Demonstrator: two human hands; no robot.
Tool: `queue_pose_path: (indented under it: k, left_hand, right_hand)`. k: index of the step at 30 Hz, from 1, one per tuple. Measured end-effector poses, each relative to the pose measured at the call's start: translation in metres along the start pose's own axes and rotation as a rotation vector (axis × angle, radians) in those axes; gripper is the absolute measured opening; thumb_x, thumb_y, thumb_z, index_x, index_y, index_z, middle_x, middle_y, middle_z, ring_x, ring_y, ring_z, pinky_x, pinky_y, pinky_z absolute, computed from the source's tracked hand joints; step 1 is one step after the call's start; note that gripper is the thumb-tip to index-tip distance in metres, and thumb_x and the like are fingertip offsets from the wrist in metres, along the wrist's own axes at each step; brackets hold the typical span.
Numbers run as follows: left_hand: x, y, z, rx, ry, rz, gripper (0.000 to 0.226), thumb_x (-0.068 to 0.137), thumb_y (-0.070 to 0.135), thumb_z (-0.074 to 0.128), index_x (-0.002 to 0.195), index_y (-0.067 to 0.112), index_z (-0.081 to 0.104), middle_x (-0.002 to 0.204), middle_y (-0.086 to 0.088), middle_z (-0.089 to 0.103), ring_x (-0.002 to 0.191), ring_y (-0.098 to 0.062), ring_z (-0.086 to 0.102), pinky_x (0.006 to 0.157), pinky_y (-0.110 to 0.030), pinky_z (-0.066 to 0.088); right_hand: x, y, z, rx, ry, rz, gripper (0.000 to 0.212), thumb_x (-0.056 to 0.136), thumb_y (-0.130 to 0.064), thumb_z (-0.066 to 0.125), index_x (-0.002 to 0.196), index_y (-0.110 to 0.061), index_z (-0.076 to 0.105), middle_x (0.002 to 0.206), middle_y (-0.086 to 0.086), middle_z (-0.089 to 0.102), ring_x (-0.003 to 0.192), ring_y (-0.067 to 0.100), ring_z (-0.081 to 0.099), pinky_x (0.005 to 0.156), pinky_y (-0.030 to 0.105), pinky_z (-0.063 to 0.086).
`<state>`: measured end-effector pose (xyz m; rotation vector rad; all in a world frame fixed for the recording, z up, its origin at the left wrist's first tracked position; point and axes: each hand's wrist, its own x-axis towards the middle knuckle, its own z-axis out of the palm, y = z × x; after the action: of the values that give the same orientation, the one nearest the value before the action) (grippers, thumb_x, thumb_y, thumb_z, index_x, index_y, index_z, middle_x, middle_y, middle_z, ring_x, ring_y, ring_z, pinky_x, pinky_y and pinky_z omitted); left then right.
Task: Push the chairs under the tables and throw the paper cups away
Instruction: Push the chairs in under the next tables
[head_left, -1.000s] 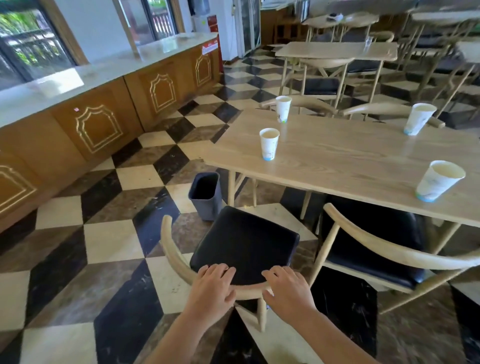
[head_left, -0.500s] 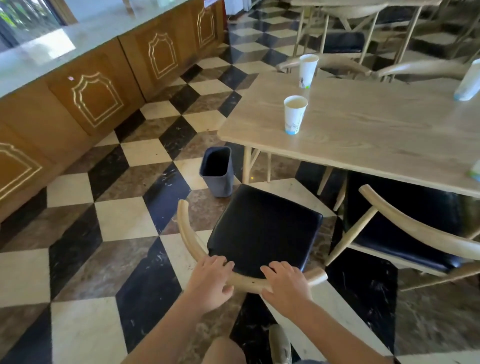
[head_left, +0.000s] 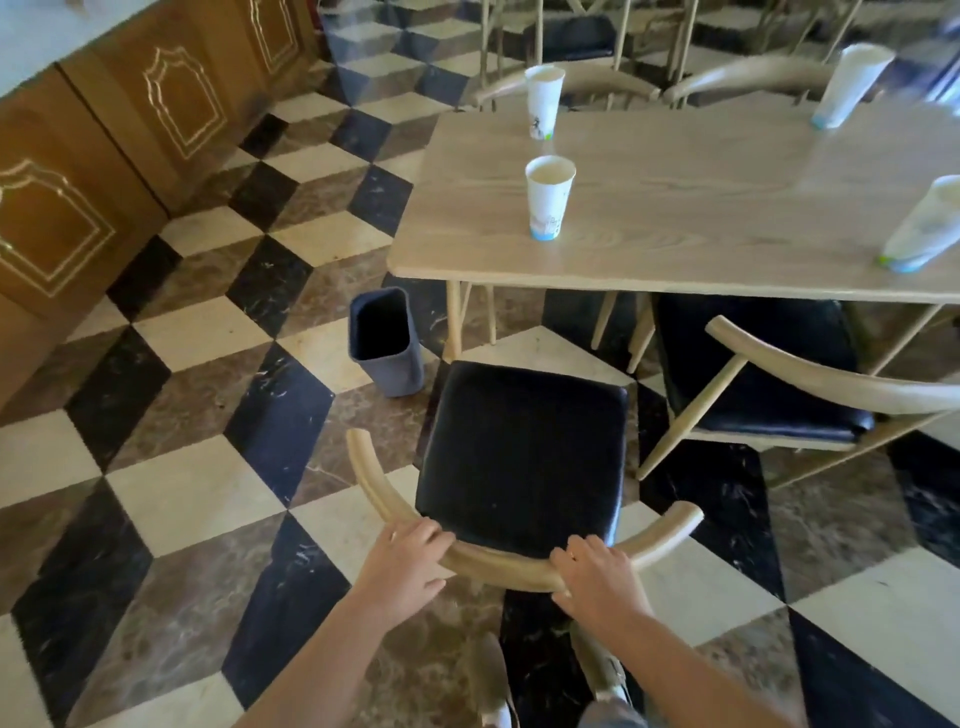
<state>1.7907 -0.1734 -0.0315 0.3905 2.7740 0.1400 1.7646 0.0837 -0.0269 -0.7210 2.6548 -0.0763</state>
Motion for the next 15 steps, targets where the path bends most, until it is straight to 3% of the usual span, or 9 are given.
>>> queue_pose_path:
  k: [4, 7, 9, 15]
  left_hand:
    - [0.009, -0.013, -0.003, -0.020, -0.003, 0.036, 0.047, 0.087, 0.033, 0.059, 0.130, 0.019, 0.048, 0.129, -0.001, 0.052, 0.119, -0.024, 0.045, 0.104, -0.040, 0.031]
    - [0.016, -0.014, -0.005, -0.016, -0.005, 0.102, 0.044, 0.087, 0.031, 0.060, 0.127, 0.016, 0.052, 0.125, -0.005, 0.057, 0.116, -0.024, 0.049, 0.102, -0.039, 0.033]
    - [0.020, -0.016, -0.006, -0.025, -0.017, 0.129, 0.043, 0.086, 0.031, 0.061, 0.126, 0.015, 0.054, 0.121, -0.004, 0.060, 0.112, -0.022, 0.052, 0.100, -0.037, 0.035]
    - [0.028, -0.024, -0.007, -0.003, -0.068, 0.193, 0.045, 0.086, 0.033, 0.061, 0.126, 0.015, 0.054, 0.122, -0.003, 0.061, 0.112, -0.021, 0.053, 0.098, -0.035, 0.038]
  right_hand:
    - [0.003, -0.009, -0.002, -0.017, 0.049, 0.061, 0.026, 0.088, -0.036, 0.056, 0.106, -0.018, 0.056, 0.102, 0.003, 0.057, 0.095, 0.022, 0.054, 0.077, 0.035, 0.047]
    - [0.003, -0.011, 0.001, -0.017, 0.048, 0.083, 0.033, 0.057, -0.039, 0.084, 0.074, -0.020, 0.063, 0.070, 0.000, 0.060, 0.063, 0.018, 0.058, 0.052, 0.032, 0.051]
    - [0.003, -0.010, 0.006, -0.019, 0.114, 0.095, 0.041, 0.038, -0.037, 0.091, 0.061, -0.021, 0.061, 0.057, -0.002, 0.056, 0.050, 0.016, 0.055, 0.041, 0.030, 0.048]
    - [0.002, -0.008, 0.021, -0.045, 0.166, 0.107, 0.035, 0.049, -0.034, 0.088, 0.068, -0.019, 0.062, 0.062, 0.000, 0.059, 0.055, 0.019, 0.057, 0.044, 0.033, 0.051]
